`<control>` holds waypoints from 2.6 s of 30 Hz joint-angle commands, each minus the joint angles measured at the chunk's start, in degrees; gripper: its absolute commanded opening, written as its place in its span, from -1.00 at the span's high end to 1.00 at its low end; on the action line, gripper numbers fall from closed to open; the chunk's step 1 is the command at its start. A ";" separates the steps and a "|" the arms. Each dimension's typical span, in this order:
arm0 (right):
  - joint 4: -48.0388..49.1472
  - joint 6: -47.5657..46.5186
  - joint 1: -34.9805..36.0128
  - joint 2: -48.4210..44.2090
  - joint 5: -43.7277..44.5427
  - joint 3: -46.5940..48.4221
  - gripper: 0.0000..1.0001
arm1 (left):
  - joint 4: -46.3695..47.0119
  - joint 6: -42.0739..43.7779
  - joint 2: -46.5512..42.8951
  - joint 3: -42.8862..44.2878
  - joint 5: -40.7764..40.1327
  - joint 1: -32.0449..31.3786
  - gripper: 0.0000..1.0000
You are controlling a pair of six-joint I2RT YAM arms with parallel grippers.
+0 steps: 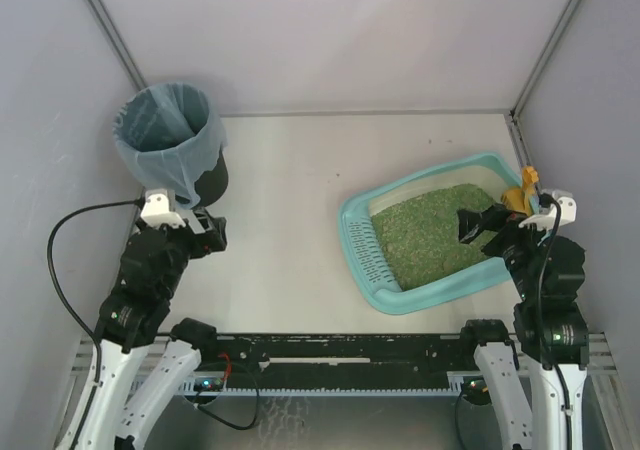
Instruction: Clean the litter box
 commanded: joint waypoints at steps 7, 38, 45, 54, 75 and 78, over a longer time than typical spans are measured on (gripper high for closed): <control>-2.54 -0.45 -0.90 2.20 5.18 6.87 -0.98 | -0.95 -2.29 8.25 8.47 -8.13 -2.99 -0.99; 3.20 12.43 4.98 29.25 7.63 2.10 -0.35 | 5.06 3.20 16.07 8.55 -2.20 -2.34 -0.85; 19.10 20.86 3.85 35.73 12.02 -3.12 -0.03 | 4.37 2.80 16.31 8.10 -1.73 -2.20 -0.77; 36.99 26.01 -2.73 50.85 8.79 -4.07 0.94 | 4.68 1.70 15.32 6.90 0.93 0.12 -0.75; 64.14 25.41 -3.22 73.47 14.13 -3.73 1.00 | 6.92 0.55 14.59 5.51 8.26 7.43 -0.73; 69.36 25.90 -2.89 77.33 11.35 -2.91 1.00 | 7.53 0.38 14.56 5.25 10.26 8.85 -0.72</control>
